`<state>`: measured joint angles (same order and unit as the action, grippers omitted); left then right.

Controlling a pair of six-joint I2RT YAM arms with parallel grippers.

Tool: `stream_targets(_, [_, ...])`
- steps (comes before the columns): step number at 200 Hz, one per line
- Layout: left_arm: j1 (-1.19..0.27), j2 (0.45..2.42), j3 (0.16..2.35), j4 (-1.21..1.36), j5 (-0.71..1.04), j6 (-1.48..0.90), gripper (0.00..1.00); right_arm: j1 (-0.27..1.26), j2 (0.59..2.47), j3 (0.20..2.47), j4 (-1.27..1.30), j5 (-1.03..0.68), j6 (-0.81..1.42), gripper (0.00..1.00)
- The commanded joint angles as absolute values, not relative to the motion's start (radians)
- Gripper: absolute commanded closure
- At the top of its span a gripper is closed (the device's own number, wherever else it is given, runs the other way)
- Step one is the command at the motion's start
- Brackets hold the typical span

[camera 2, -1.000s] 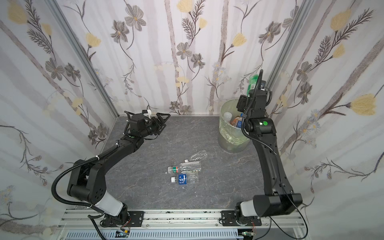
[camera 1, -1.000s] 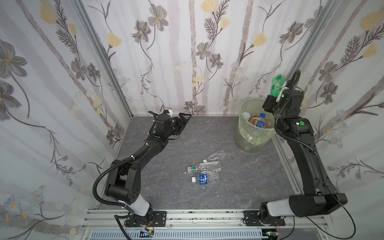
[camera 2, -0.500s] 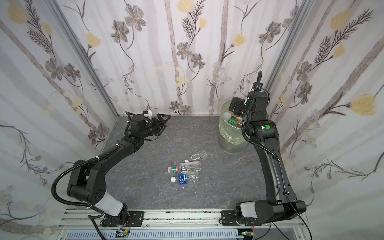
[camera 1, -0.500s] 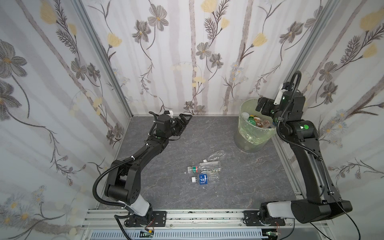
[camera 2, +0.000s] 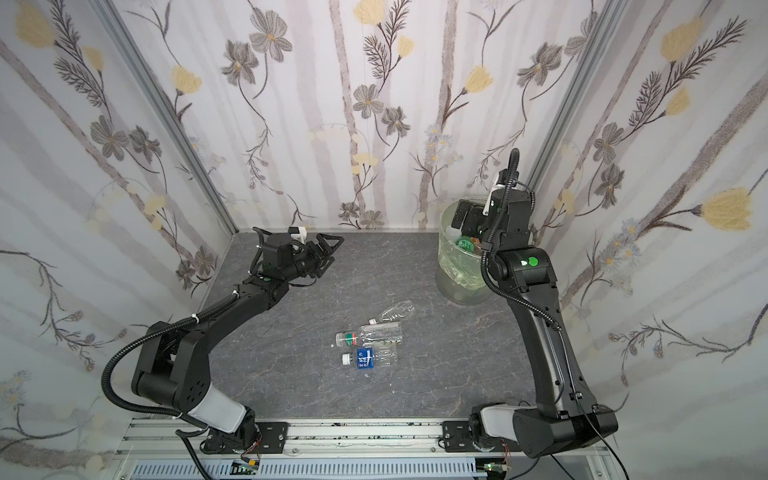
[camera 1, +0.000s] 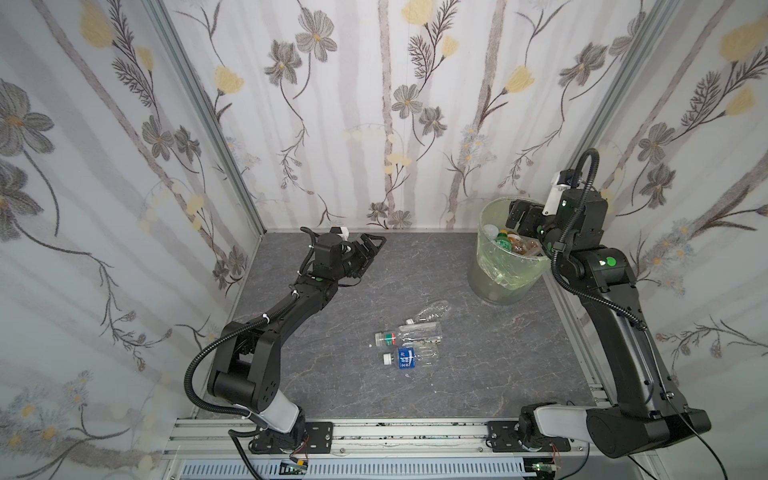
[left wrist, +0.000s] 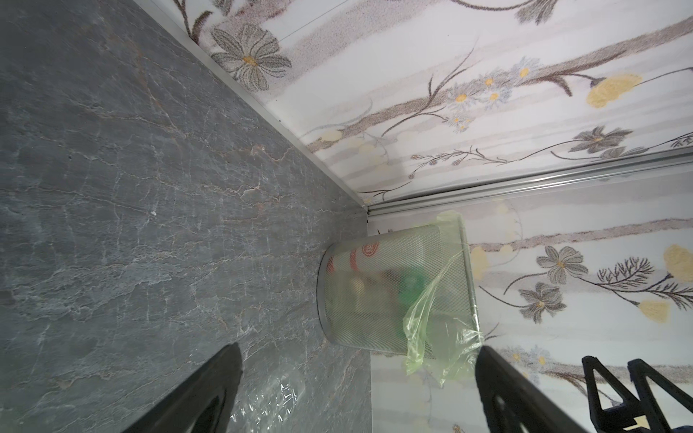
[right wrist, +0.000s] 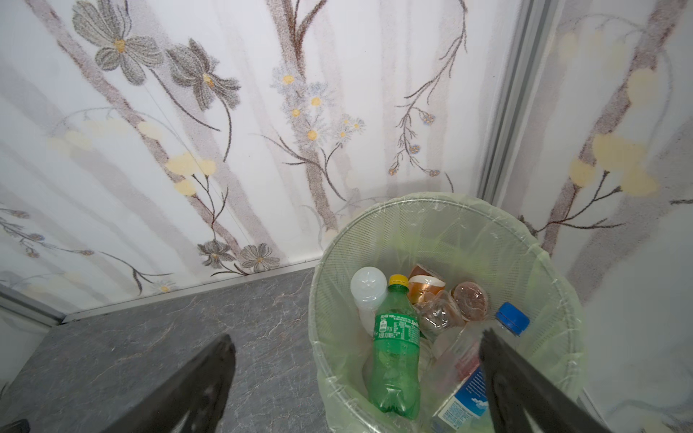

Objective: Throw the plastic bottles in the bin
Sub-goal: 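Move the right gripper from the bin toward the clear bottles on the table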

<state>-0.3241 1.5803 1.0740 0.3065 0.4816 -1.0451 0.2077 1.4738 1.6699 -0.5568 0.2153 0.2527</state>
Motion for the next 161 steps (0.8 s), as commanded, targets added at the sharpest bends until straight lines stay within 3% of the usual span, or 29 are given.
stream_targets(1, [-0.335,1.568,1.078,0.216,0.501,-0.966,0.00,0.247,1.486,1.650,-0.519,0.208,0.237,0.00])
stream_targets(74, [-0.403,1.479,1.006,0.041,0.485,-0.838,0.00,0.463,1.505,1.473,-0.459,0.225,0.230,0.00])
stream_targets(161, [-0.443,1.240,0.776,0.040,0.438,-0.913,0.00,0.727,1.483,1.150,-0.399,0.251,0.309,0.00])
